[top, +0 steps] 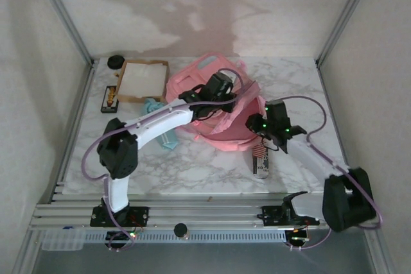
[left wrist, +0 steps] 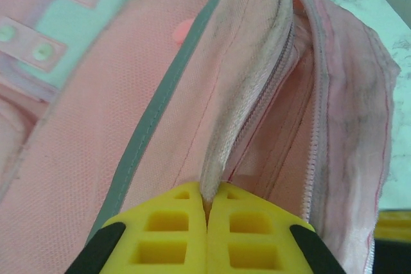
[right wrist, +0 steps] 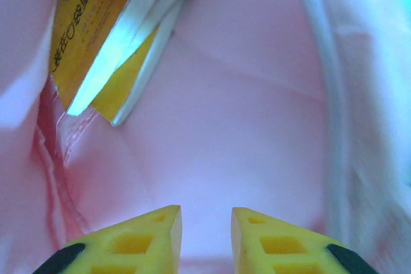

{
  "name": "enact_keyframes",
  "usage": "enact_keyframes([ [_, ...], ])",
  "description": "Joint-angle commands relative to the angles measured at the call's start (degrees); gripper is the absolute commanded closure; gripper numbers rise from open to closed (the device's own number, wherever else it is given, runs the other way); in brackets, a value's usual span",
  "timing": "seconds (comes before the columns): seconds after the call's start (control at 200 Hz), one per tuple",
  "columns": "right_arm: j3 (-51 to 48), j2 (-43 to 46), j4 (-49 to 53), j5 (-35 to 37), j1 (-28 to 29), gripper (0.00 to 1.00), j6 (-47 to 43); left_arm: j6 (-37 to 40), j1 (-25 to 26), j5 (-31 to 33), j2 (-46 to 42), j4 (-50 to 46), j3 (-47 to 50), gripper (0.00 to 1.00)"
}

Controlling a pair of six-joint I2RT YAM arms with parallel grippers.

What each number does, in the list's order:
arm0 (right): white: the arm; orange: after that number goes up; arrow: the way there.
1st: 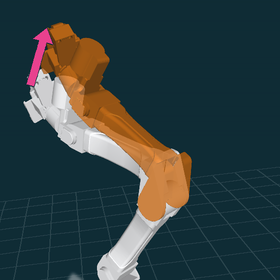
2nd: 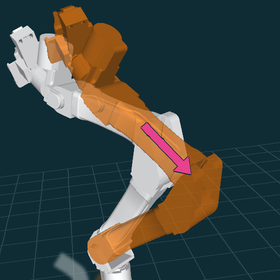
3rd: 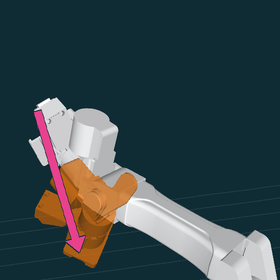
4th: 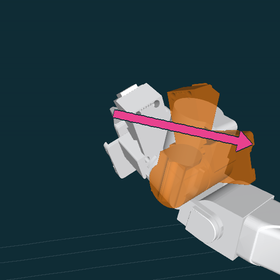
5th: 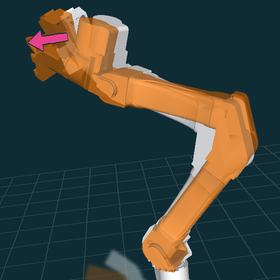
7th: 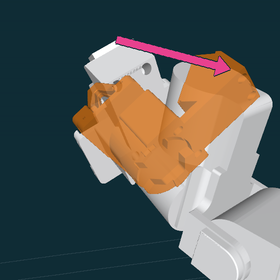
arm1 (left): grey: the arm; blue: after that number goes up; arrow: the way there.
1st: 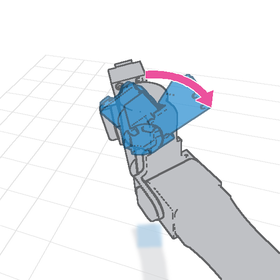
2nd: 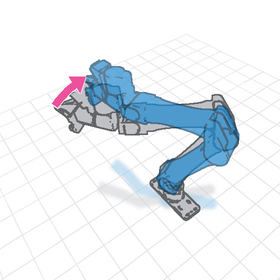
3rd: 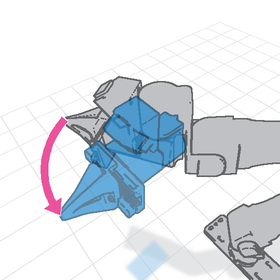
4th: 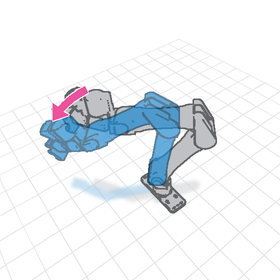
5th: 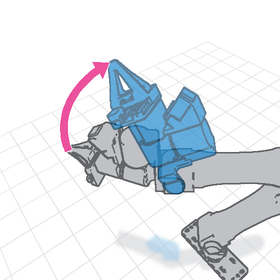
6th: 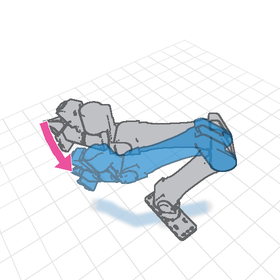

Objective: Pack the student bag
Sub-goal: Close the student bag at the top-center of the table, then zip the student bag at the top-center of the table.

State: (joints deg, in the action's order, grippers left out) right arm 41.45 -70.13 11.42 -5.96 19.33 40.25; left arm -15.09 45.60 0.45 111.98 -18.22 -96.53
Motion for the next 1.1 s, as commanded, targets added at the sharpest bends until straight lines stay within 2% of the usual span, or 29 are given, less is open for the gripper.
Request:
enact_keyframes([
  [0.0, 1.57, 3.33, 13.61, 6.27, -0.53, 0.72, -3.55, -5.37, 0.27, -1.66, 3.76, 2.25, -5.58, 0.97],
  [0.07, 4.12, 5.11, 16.68, 6.14, 1.01, 0.71, -4.36, -5.30, 0.69, -0.41, 4.54, -2.11, -7.70, 0.90],
  [0.135, 6.90, 5.42, 19.53, 8.04, 4.42, 0.69, -3.69, -5.82, 0.51, 1.39, 2.56, -3.98, -6.70, 0.62],
  [0.165, 8.32, 5.00, 21.11, 9.25, 6.37, 0.69, -3.08, -5.90, 0.29, 0.92, 0.98, -4.40, -5.64, 0.54],
  [0.24, 11.07, 2.88, 24.06, 10.76, 11.41, 0.67, -0.75, -6.75, -0.44, 0.34, -6.08, -2.05, 0.53, 0.43],
  [0.325, 12.99, -0.35, 24.52, 11.49, 18.11, 0.65, 3.29, -10.43, -3.17, -1.82, -14.66, 3.18, 10.61, 0.35],
  [0.396, 14.94, -4.26, 23.48, 12.43, 25.26, 0.58, 7.23, -14.55, -6.52, -3.56, -20.91, 5.60, 18.35, 0.33],
  [0.466, 17.64, -9.36, 22.02, 13.65, 30.74, 0.54, 10.52, -17.26, -9.18, -1.82, -26.76, 6.43, 25.48, 0.33],
  [0.646, 26.00, -24.30, 20.65, 16.38, 38.19, 0.48, 17.04, -21.91, -13.98, -1.99, -37.55, 9.56, 39.15, 0.32],
  [0.731, 28.48, -28.99, 21.52, 17.82, 38.53, 0.46, 20.69, -24.15, -16.14, -2.16, -40.62, 10.67, 43.82, 0.32],
  [0.916, 29.14, -33.80, 14.59, 17.18, 37.96, 0.48, 24.79, -26.44, -18.09, -3.59, -45.57, 13.66, 50.05, 0.32],
  [1.021, 28.68, -35.81, 11.67, 16.02, 36.68, 0.55, 27.10, -27.14, -18.35, -3.44, -46.20, 14.19, 51.67, 0.31],
  [1.097, 29.61, -36.86, 11.06, 18.81, 36.65, 0.58, 27.86, -27.87, -18.70, -3.27, -46.41, 14.32, 52.59, 0.31],
])
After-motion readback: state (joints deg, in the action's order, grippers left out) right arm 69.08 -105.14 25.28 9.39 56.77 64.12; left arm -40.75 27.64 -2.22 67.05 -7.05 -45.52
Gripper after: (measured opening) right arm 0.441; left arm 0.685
